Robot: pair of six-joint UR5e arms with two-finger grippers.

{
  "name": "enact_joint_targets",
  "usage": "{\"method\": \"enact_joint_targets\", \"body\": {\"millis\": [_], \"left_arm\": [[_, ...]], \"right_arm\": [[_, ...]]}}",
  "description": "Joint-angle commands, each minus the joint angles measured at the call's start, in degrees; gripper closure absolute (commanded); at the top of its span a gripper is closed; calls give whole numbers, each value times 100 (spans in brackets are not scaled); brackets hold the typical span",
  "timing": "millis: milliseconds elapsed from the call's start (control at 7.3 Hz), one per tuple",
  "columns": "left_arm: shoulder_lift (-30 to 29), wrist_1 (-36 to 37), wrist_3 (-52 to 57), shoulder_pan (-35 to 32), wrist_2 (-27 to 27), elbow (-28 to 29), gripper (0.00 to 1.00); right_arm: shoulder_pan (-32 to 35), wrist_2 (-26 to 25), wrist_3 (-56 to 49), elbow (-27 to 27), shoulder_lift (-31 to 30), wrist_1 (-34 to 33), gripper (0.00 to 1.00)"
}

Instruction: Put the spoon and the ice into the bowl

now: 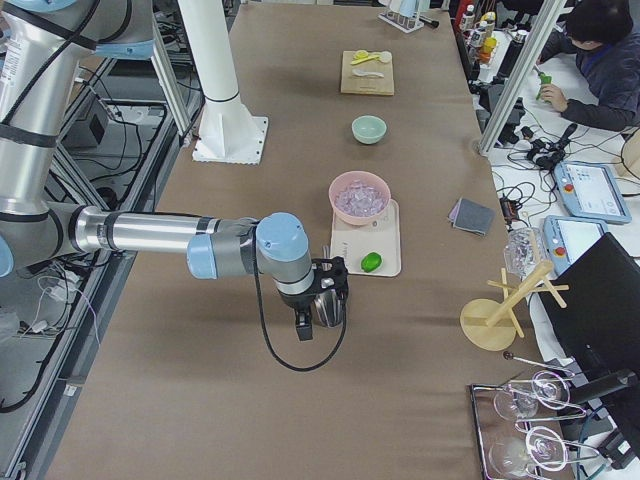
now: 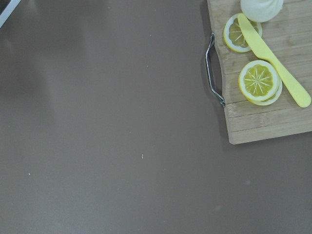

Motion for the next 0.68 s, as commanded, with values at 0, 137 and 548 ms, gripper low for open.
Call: {"method": "enact_joint_targets", "body": {"millis": [0, 137, 548], "left_arm": [[-399, -151, -23, -46, -7, -83, 2], [-723, -404, -14, -64, 11, -5, 2], [-1008, -1479, -23, -82, -24, 329, 2]], "right_arm": [[0, -22, 39, -157, -10, 1269, 0], [0, -5, 223, -123, 68, 1370, 0], [-35, 223, 636, -87, 630, 1309, 0]]}}
